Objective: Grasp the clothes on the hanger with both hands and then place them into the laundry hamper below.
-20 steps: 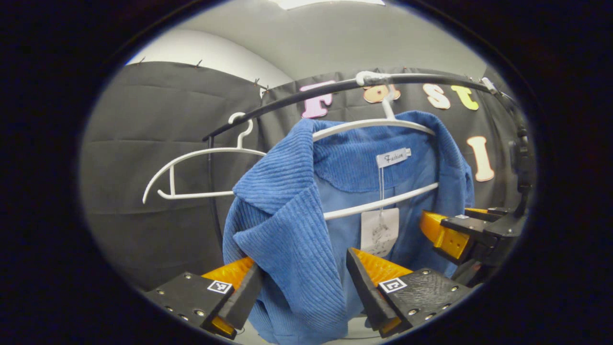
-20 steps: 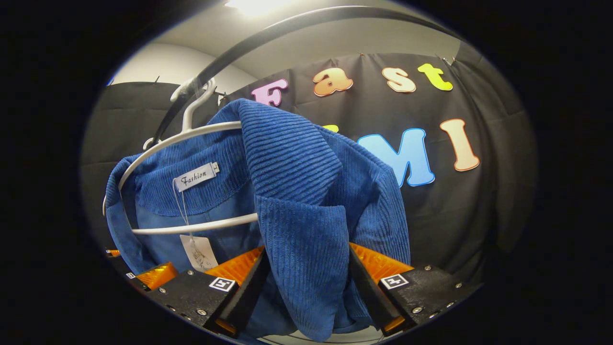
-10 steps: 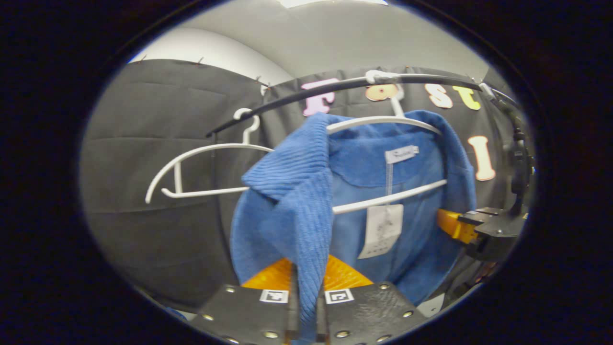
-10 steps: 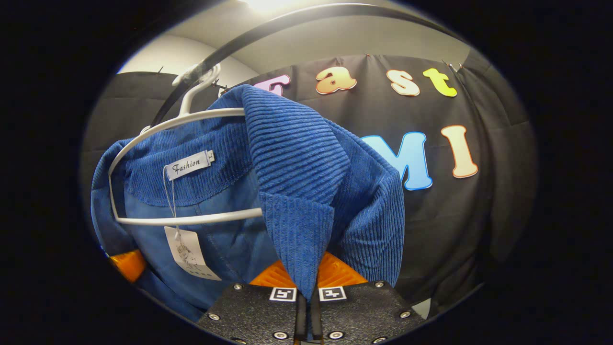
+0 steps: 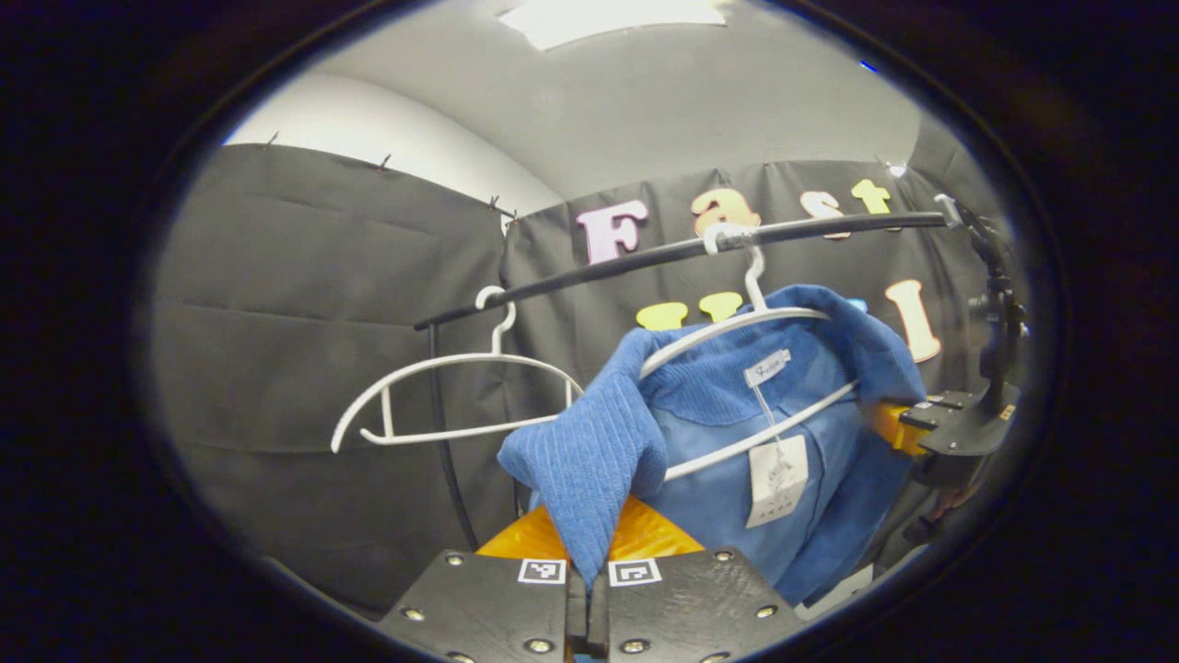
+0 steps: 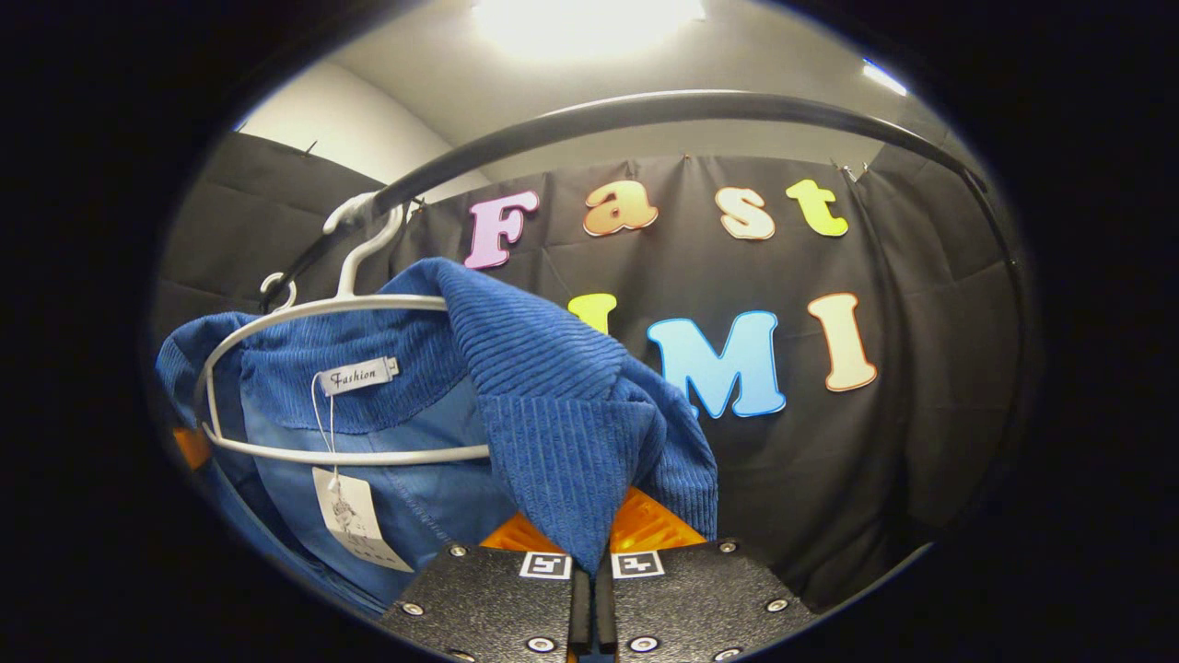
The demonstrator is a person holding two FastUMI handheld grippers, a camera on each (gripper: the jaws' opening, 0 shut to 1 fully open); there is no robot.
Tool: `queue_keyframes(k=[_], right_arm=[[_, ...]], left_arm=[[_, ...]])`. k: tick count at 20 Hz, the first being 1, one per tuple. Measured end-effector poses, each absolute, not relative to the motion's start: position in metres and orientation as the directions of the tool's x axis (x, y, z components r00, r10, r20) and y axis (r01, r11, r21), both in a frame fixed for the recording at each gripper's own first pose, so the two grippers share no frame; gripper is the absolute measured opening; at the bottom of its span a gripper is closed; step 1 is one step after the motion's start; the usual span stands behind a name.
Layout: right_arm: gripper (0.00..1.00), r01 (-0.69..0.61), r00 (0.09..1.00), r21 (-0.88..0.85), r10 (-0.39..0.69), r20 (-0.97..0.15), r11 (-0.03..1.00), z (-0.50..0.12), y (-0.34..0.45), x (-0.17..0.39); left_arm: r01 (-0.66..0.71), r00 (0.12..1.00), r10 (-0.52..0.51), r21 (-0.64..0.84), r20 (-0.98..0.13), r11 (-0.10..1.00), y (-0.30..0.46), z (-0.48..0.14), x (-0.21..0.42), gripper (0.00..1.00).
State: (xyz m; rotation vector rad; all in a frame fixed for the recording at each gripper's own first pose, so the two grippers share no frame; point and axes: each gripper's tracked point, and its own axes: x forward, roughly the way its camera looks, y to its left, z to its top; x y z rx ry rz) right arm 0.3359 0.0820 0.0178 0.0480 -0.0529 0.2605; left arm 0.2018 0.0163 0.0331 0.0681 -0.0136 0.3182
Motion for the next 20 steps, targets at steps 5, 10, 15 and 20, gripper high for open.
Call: queue_keyframes(k=[5,10,15,20], right_arm=[[0.03,-0.353,0.936,0.056,0.351,0.041,0.934,0.021,0.082,0.323],[0.02,-0.429,0.899,0.132,0.436,-0.028,0.893,0.016,0.078,0.308],[0.0,-0.458,0.888,0.113,0.46,0.008,0.882,0.046,0.068,0.289],[0.02,-0.401,0.914,0.045,0.396,0.085,0.915,0.071,0.042,0.303]], left_arm=[[-0.307,0.951,0.305,0.029,0.055,0.951,0.029,0.054,0.191,0.0],[-0.314,0.947,0.308,0.066,0.092,0.947,0.041,0.072,0.182,0.0],[-0.295,0.952,0.29,0.035,0.1,0.955,0.048,0.09,0.178,0.04],[-0.314,0.939,0.311,-0.005,0.15,0.95,0.073,0.122,0.177,0.01]])
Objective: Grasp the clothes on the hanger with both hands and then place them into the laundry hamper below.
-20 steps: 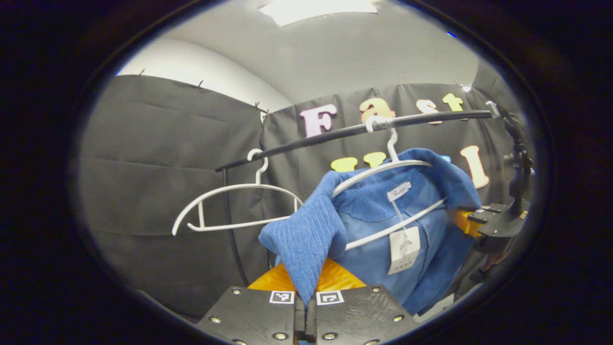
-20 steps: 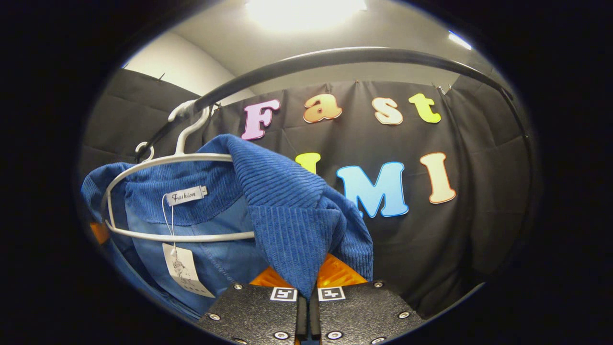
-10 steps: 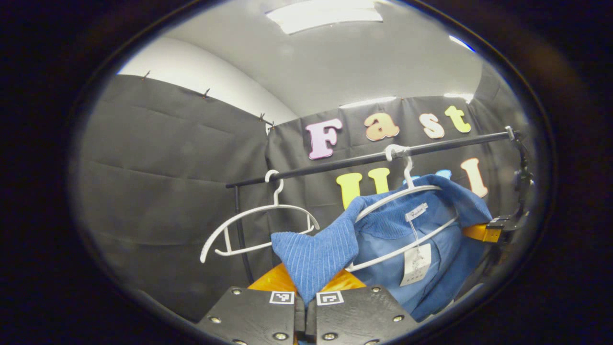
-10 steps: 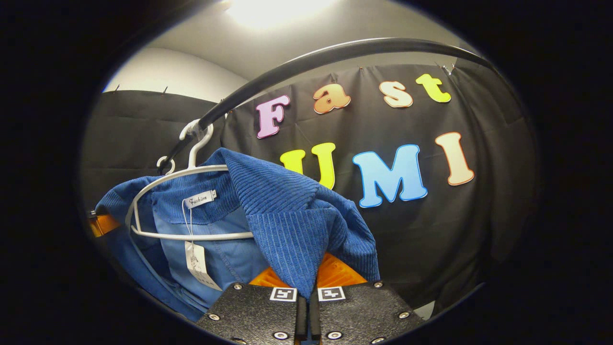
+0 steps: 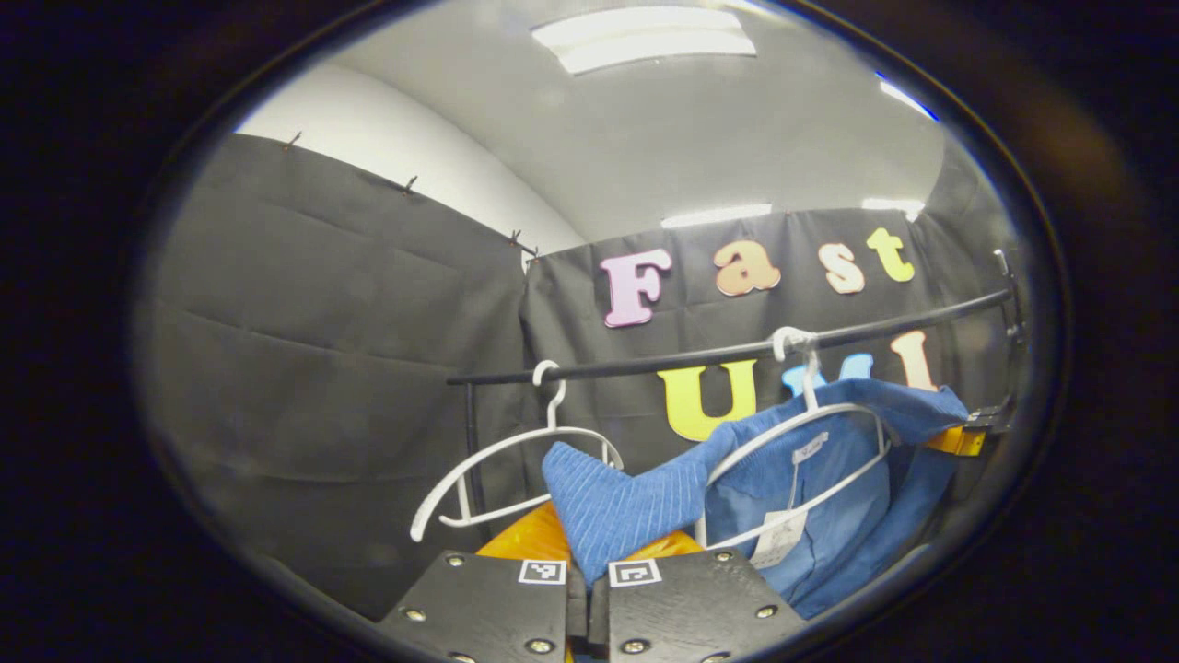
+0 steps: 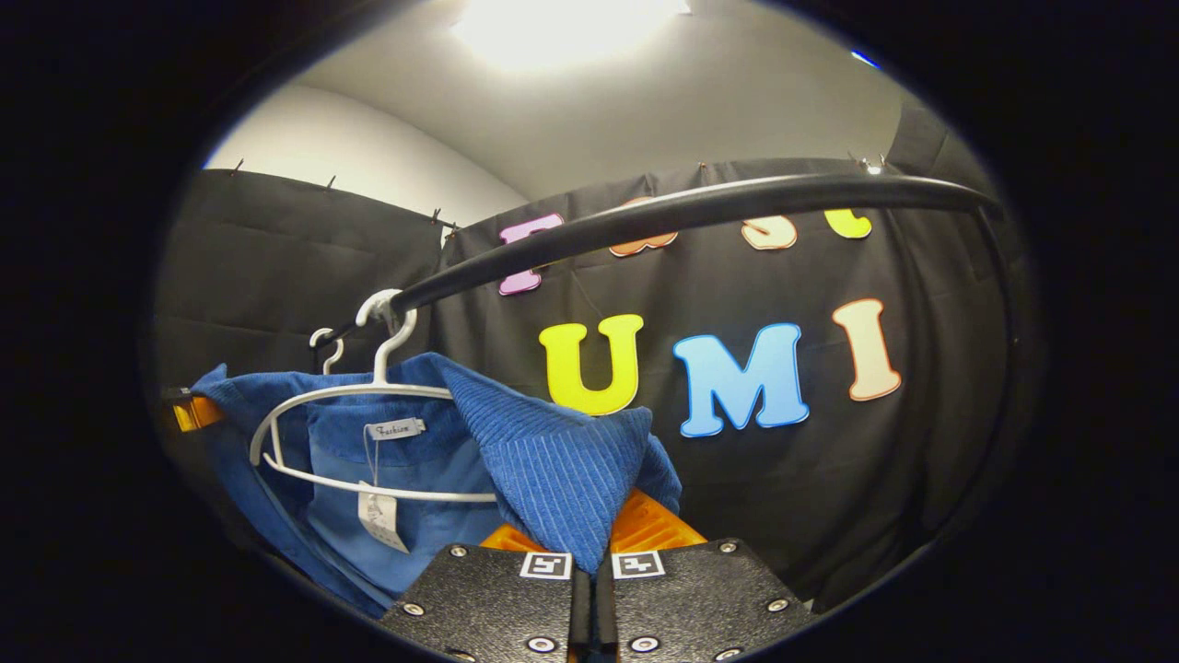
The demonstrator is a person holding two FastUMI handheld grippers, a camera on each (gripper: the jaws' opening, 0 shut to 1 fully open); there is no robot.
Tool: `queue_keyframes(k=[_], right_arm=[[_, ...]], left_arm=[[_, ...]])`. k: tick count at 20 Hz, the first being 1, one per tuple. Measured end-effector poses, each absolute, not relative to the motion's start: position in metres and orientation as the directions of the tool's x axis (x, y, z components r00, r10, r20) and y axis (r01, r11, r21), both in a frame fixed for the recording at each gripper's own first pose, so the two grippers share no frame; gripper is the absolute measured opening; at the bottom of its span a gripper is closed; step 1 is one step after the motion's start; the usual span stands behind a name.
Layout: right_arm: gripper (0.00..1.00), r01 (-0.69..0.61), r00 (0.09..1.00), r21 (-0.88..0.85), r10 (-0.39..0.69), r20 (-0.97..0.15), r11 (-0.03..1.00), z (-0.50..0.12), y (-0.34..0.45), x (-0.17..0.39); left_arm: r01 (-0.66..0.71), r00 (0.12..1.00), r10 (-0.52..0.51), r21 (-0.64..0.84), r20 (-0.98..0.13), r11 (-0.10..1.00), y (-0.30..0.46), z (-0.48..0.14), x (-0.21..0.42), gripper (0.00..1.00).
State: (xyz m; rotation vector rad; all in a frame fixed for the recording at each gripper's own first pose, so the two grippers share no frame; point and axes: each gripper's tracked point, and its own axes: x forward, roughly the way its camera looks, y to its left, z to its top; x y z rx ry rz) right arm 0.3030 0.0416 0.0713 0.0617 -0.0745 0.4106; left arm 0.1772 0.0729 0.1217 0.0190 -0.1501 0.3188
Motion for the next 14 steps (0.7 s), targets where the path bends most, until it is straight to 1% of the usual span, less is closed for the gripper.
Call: queue_keyframes(k=[3,6,7,10,14], right_arm=[[0.02,-0.343,0.929,0.013,0.338,0.149,0.939,0.088,0.028,0.318],[0.02,-0.248,0.948,0.032,0.236,0.215,0.968,0.1,0.006,0.346],[0.02,-0.231,0.951,0.053,0.214,0.224,0.972,0.101,0.003,0.356],[0.02,-0.193,0.957,0.103,0.163,0.241,0.976,0.104,-0.002,0.377],[0.02,-0.152,0.965,0.106,0.124,0.23,0.983,0.094,-0.004,0.414]], left_arm=[[-0.324,0.929,0.317,0.004,0.19,0.946,0.086,0.138,0.182,0.0],[-0.326,0.923,0.314,0.018,0.222,0.945,0.091,0.151,0.185,0.0],[-0.33,0.92,0.316,0.022,0.23,0.944,0.094,0.153,0.188,0.02],[-0.313,0.922,0.299,0.018,0.246,0.95,0.101,0.158,0.202,0.01],[-0.278,0.938,0.26,0.049,0.23,0.959,0.11,0.151,0.236,0.0]])
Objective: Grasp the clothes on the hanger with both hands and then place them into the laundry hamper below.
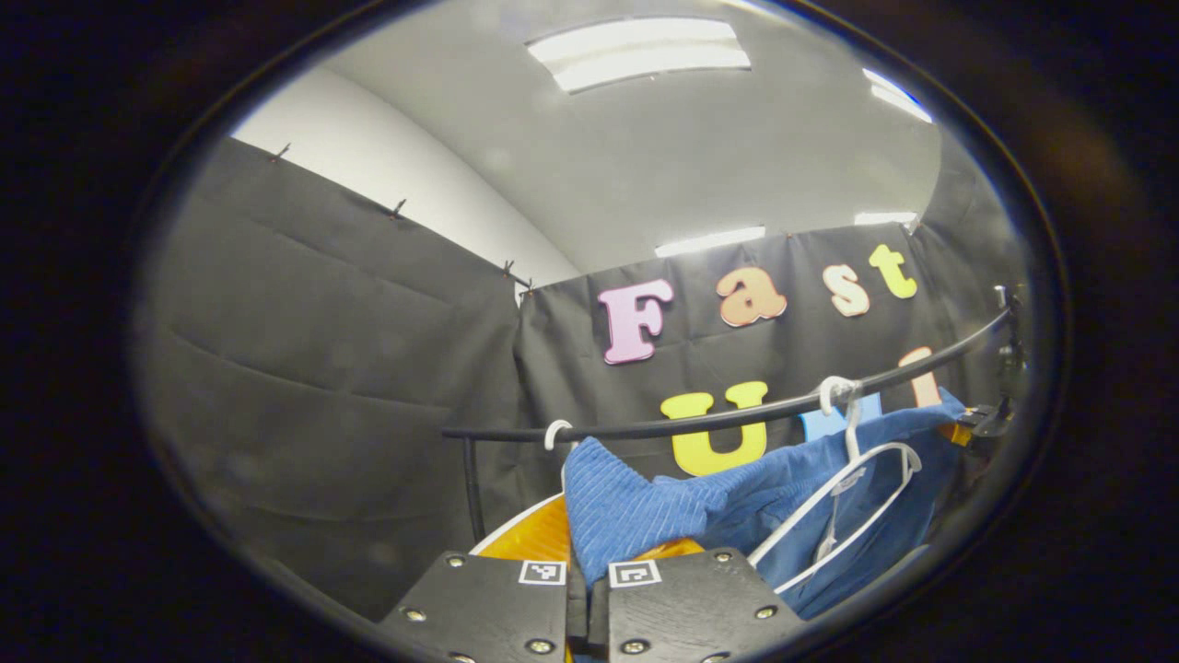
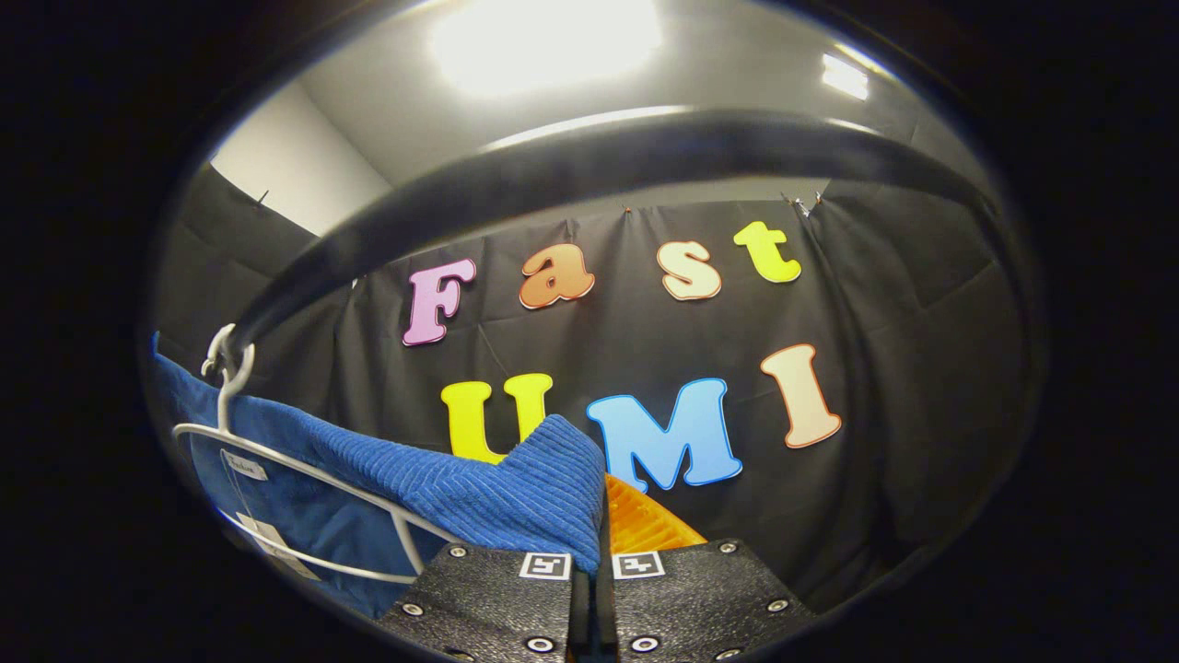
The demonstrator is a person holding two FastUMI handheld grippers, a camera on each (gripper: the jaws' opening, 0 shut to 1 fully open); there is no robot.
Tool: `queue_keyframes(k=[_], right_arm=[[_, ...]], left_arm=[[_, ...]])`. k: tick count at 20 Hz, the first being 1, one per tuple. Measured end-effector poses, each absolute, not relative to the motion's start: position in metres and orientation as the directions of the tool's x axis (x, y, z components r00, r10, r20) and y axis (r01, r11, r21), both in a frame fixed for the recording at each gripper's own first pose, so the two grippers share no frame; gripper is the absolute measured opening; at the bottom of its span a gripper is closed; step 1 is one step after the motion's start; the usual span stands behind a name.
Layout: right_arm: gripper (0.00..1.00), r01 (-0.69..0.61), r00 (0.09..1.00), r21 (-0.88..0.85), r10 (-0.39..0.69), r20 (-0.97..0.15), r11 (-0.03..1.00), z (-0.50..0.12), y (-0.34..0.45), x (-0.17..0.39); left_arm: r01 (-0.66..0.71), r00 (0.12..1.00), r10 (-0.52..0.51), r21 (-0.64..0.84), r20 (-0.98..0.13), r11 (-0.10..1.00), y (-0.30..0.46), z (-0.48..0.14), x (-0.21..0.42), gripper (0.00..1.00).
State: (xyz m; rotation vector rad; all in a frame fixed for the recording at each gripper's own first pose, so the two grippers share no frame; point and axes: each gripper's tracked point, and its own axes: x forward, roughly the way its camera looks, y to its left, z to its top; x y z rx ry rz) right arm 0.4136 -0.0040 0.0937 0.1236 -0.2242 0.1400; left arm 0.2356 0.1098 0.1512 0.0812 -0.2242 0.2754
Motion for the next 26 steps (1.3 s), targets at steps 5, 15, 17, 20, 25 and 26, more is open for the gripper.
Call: queue_keyframes(k=[5,15,17,20,25,26], right_arm=[[0.02,-0.119,0.985,0.092,0.106,0.136,0.989,0.057,0.006,0.445],[0.03,-0.139,0.989,0.017,0.138,0.052,0.99,0.034,0.006,0.448],[0.03,-0.151,0.988,-0.004,0.151,0.04,0.988,0.023,0.003,0.44],[0.03,-0.189,0.982,0.009,0.189,0.0,0.982,0.01,0.008,0.434],[0.03,-0.226,0.974,-0.021,0.225,-0.033,0.974,-0.014,0.019,0.419],[0.03,-0.232,0.972,-0.023,0.231,-0.041,0.973,-0.018,0.021,0.417]], left_arm=[[-0.243,0.961,0.23,0.07,0.154,0.968,0.117,0.115,0.278,0.02],[-0.196,0.98,0.196,-0.003,0.045,0.981,0.116,0.049,0.299,0.02],[-0.186,0.981,0.186,-0.005,0.056,0.983,0.116,0.051,0.294,0.02],[-0.172,0.984,0.173,-0.023,0.04,0.985,0.122,0.042,0.29,0.02],[-0.188,0.982,0.187,-0.017,-0.015,0.982,0.125,0.009,0.272,0.0],[-0.201,0.979,0.201,-0.017,-0.019,0.979,0.126,0.005,0.27,0.0]])
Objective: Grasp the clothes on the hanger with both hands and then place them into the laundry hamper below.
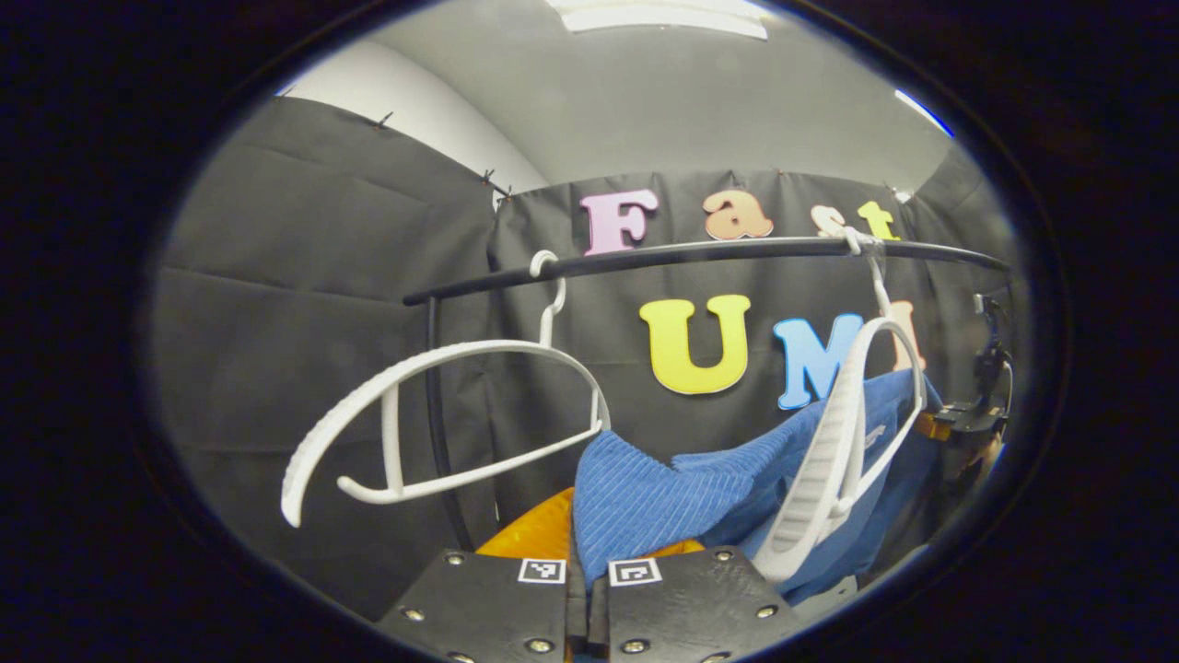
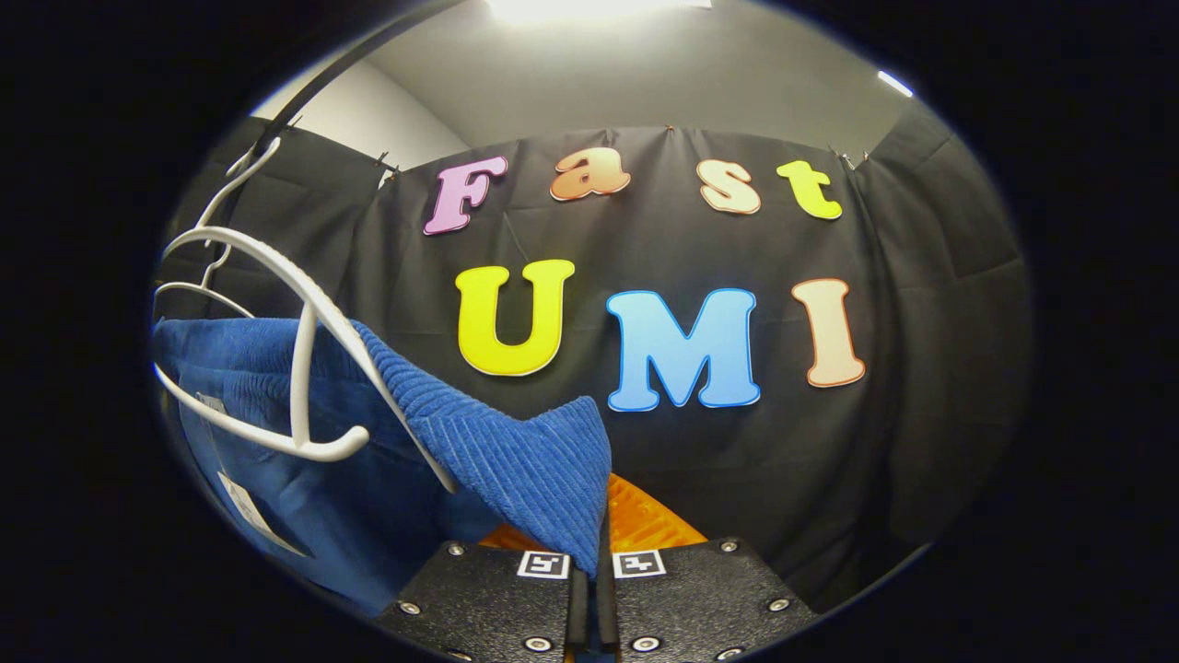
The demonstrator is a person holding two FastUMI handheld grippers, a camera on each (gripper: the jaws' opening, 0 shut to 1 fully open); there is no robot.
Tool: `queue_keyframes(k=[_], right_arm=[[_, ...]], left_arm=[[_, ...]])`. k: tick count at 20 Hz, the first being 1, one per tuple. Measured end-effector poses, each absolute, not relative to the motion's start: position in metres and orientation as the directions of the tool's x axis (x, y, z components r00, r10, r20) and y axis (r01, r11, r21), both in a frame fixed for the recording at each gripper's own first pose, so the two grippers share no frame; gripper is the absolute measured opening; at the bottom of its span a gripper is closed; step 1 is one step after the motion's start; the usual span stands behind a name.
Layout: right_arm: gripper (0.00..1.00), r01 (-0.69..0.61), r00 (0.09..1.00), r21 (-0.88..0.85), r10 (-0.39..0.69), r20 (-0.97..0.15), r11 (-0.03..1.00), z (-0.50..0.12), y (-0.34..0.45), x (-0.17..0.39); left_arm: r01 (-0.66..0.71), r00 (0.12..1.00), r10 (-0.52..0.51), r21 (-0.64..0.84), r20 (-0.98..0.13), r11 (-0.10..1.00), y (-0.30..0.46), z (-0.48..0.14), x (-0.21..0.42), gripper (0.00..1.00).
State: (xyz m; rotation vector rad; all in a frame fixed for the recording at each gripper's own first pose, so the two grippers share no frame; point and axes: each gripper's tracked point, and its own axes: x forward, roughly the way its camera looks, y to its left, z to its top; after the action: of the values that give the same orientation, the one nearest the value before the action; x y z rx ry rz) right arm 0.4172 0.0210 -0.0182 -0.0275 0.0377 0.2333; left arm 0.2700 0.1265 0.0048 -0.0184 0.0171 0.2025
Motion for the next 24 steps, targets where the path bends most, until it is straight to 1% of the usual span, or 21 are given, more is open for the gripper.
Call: queue_keyframes(k=[1,5,6,7,8,9,10,12,14,17,18,19,24], right_arm=[[0.04,-0.237,0.97,-0.023,0.236,-0.052,0.971,-0.024,0.022,0.415],[0.03,-0.228,0.967,-0.009,0.226,-0.116,0.974,-0.055,0.013,0.406],[0.03,-0.217,0.966,-0.005,0.214,-0.145,0.976,-0.068,0.006,0.405],[0.03,-0.228,0.958,0.016,0.227,-0.174,0.974,-0.08,0.005,0.403],[0.03,-0.24,0.949,0.032,0.241,-0.203,0.97,-0.093,0.007,0.396],[0.04,-0.239,0.946,0.02,0.237,-0.222,0.971,-0.103,0.004,0.392],[0.05,-0.239,0.945,0.003,0.233,-0.228,0.971,-0.109,-0.001,0.386],[0.04,-0.246,0.941,-0.016,0.235,-0.242,0.969,-0.12,-0.005,0.378],[0.05,-0.249,0.937,-0.018,0.236,-0.258,0.968,-0.127,-0.01,0.369],[0.05,-0.244,0.935,-0.024,0.229,-0.272,0.969,-0.134,-0.018,0.349],[0.05,-0.244,0.934,-0.023,0.229,-0.276,0.969,-0.136,-0.018,0.34],[0.05,-0.243,0.933,-0.021,0.227,-0.279,0.97,-0.136,-0.02,0.331],[0.05,-0.245,0.942,-0.034,0.23,-0.246,0.969,-0.117,-0.027,0.268]], left_arm=[[-0.208,0.978,0.208,-0.02,-0.026,0.978,0.126,-0.002,0.264,0.02],[-0.215,0.974,0.213,-0.02,-0.072,0.976,0.116,-0.03,0.245,0.02],[-0.23,0.97,0.229,-0.007,-0.084,0.973,0.116,-0.036,0.242,0.02],[-0.234,0.968,0.233,-0.004,-0.099,0.972,0.115,-0.044,0.242,0.02],[-0.22,0.97,0.216,-0.022,-0.114,0.975,0.11,-0.052,0.241,0.0],[-0.216,0.969,0.211,-0.031,-0.129,0.976,0.106,-0.059,0.235,0.02],[-0.222,0.966,0.217,-0.025,-0.141,0.975,0.104,-0.061,0.224,0.0],[-0.229,0.961,0.224,-0.012,-0.163,0.973,0.101,-0.075,0.208,0.02],[-0.223,0.959,0.217,-0.014,-0.183,0.975,0.093,-0.085,0.208,0.0],[-0.219,0.956,0.212,-0.016,-0.203,0.975,0.088,-0.096,0.208,0.02],[-0.214,0.957,0.206,-0.021,-0.204,0.977,0.084,-0.098,0.201,0.04],[-0.205,0.959,0.196,-0.028,-0.203,0.978,0.079,-0.098,0.189,0.02],[-0.123,0.978,0.115,-0.04,-0.173,0.992,0.042,-0.087,0.13,0.01]])
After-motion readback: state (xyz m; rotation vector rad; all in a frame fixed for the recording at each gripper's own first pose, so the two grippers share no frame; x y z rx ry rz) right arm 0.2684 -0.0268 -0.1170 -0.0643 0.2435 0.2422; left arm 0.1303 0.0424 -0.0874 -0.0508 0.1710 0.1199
